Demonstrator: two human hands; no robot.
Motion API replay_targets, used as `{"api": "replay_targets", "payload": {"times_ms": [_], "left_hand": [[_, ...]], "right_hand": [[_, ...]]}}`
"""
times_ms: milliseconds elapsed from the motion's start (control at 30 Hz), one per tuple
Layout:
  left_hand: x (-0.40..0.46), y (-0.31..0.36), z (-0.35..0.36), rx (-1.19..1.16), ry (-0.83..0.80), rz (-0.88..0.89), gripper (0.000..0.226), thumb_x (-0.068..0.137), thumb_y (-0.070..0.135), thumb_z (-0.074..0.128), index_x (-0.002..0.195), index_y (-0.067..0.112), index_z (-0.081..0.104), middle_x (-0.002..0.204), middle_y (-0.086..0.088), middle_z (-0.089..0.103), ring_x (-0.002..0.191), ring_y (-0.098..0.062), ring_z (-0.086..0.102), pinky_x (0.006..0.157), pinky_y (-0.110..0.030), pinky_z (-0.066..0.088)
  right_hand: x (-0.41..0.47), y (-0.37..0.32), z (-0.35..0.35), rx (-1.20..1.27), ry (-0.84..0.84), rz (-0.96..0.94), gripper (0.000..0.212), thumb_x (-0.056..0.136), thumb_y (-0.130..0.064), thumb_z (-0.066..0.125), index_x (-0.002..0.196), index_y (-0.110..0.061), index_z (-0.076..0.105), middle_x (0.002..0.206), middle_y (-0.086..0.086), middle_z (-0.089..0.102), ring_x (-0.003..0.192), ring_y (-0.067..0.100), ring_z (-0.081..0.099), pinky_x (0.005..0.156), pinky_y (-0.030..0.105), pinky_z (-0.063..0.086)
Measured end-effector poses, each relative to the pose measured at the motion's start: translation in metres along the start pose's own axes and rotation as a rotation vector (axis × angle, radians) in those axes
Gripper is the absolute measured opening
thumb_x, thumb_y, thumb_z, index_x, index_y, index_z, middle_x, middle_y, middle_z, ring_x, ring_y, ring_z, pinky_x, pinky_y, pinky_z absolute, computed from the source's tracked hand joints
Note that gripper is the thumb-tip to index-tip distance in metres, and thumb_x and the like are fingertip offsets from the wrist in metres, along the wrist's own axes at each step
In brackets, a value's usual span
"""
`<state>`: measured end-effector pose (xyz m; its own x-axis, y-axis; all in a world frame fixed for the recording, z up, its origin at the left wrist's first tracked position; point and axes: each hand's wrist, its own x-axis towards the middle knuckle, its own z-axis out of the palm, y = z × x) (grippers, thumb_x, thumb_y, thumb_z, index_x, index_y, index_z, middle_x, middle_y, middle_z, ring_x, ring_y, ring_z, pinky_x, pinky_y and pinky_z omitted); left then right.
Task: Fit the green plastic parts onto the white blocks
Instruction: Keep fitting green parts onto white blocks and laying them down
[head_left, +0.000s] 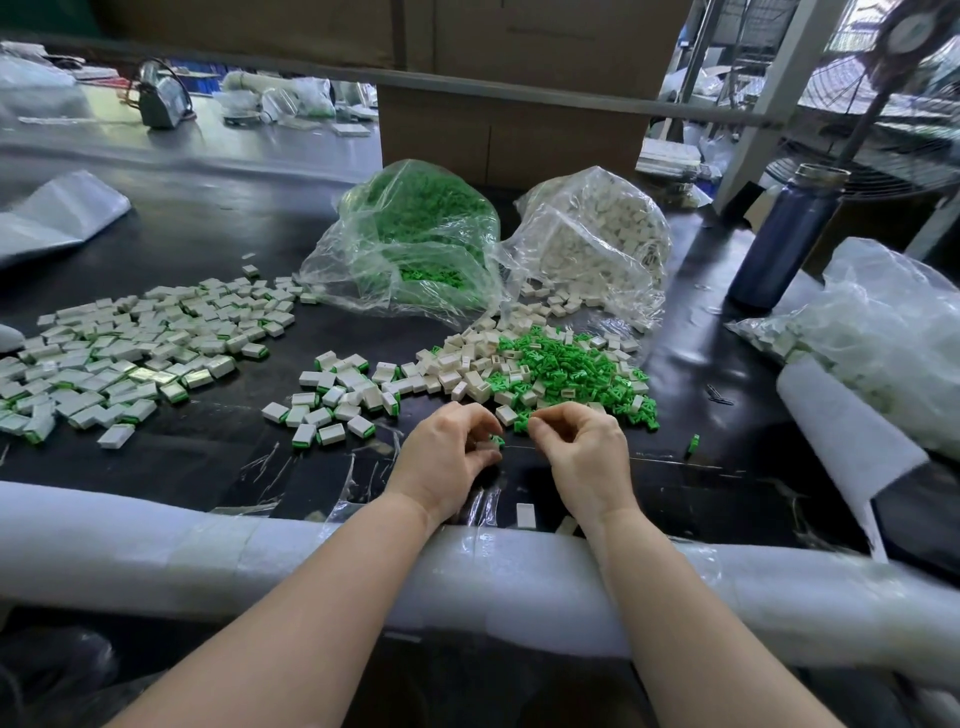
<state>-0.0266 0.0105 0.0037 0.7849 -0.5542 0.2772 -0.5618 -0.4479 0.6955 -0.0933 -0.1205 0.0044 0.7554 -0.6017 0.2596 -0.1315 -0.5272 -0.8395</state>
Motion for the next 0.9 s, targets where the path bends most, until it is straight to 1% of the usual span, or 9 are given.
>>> {"api": "replay_targets", "payload": {"times_ms": [33,100,200,300,433,533,667,767,900], "left_hand": [[0.0003,-0.0002,-0.0003,-0.051,0.012,-0.013,0.019,0.079,0.008,0.071,0.097,0.013,0.068,0.087,0.006,0.057,0.074,0.001,0.053,0.075,-0.001,0.040],[0.0008,-0.0005,-0.0003,-0.155,0.020,-0.049,0.016,0.079,0.008,0.071,0.094,0.010,0.071,0.086,0.006,0.058,0.077,-0.005,0.057,0.076,-0.002,0.041],[0.0017,-0.0014,-0.0003,-0.252,0.001,-0.089,0.009,0.080,0.009,0.070,0.087,0.014,0.070,0.087,0.001,0.064,0.079,-0.009,0.061,0.081,-0.013,0.048],[0.0014,-0.0010,-0.0021,-0.336,-0.041,-0.101,0.012,0.082,0.008,0.068,0.084,0.020,0.067,0.086,-0.004,0.069,0.083,-0.016,0.064,0.085,-0.026,0.052],[0.0011,0.0006,-0.0032,-0.390,-0.084,-0.121,0.016,0.084,0.008,0.065,0.094,0.020,0.068,0.095,-0.009,0.069,0.092,-0.024,0.064,0.091,-0.031,0.050],[0.0008,0.0005,-0.0030,-0.390,-0.101,-0.127,0.021,0.084,0.009,0.065,0.104,0.015,0.068,0.099,-0.009,0.069,0.095,-0.022,0.064,0.092,-0.031,0.050],[0.0002,0.0006,-0.0046,-0.392,-0.106,-0.121,0.015,0.084,0.012,0.066,0.098,0.017,0.068,0.091,-0.003,0.069,0.089,-0.015,0.064,0.087,-0.024,0.050],[0.0008,0.0004,-0.0050,-0.391,-0.110,-0.124,0.012,0.084,0.010,0.066,0.095,0.013,0.068,0.090,-0.003,0.069,0.087,-0.015,0.065,0.085,-0.023,0.051],[0.0009,0.0003,-0.0057,-0.413,-0.116,-0.134,0.011,0.083,0.008,0.066,0.094,0.011,0.068,0.088,-0.004,0.069,0.083,-0.014,0.064,0.085,-0.024,0.051]], "right_hand": [[-0.0001,-0.0003,0.0000,0.027,-0.008,0.003,0.004,0.082,-0.014,0.069,0.082,-0.017,0.070,0.073,-0.013,0.061,0.076,0.011,0.061,0.078,0.027,0.052],[0.0005,-0.0001,0.0003,0.093,-0.026,0.015,0.010,0.081,-0.008,0.070,0.085,-0.017,0.068,0.075,-0.009,0.063,0.077,0.012,0.062,0.078,0.025,0.052],[0.0008,-0.0008,-0.0003,0.125,-0.053,-0.001,0.015,0.080,-0.003,0.070,0.082,-0.017,0.066,0.073,-0.011,0.062,0.072,0.006,0.061,0.072,0.013,0.049],[-0.0014,-0.0043,-0.0014,0.188,-0.129,-0.042,0.019,0.081,0.001,0.067,0.077,-0.018,0.067,0.072,-0.012,0.063,0.067,-0.005,0.059,0.068,0.005,0.044],[-0.0045,-0.0080,-0.0034,0.265,-0.198,-0.072,0.020,0.085,0.003,0.061,0.081,-0.015,0.070,0.077,-0.007,0.066,0.070,-0.007,0.058,0.068,0.005,0.044],[-0.0049,-0.0088,-0.0038,0.285,-0.185,-0.082,0.023,0.084,0.003,0.063,0.079,-0.019,0.069,0.076,-0.009,0.066,0.070,-0.008,0.059,0.067,0.005,0.044],[-0.0036,-0.0071,-0.0025,0.272,-0.170,-0.069,0.019,0.081,0.002,0.067,0.078,-0.017,0.068,0.072,-0.009,0.065,0.066,-0.007,0.058,0.065,0.006,0.044],[-0.0027,-0.0049,-0.0023,0.256,-0.175,-0.049,0.015,0.080,0.000,0.068,0.077,-0.014,0.069,0.071,-0.007,0.065,0.063,-0.005,0.057,0.063,0.009,0.046],[-0.0020,-0.0036,-0.0021,0.250,-0.189,-0.017,0.017,0.079,0.000,0.069,0.075,-0.016,0.068,0.069,-0.006,0.065,0.061,-0.005,0.057,0.061,0.009,0.045]]}}
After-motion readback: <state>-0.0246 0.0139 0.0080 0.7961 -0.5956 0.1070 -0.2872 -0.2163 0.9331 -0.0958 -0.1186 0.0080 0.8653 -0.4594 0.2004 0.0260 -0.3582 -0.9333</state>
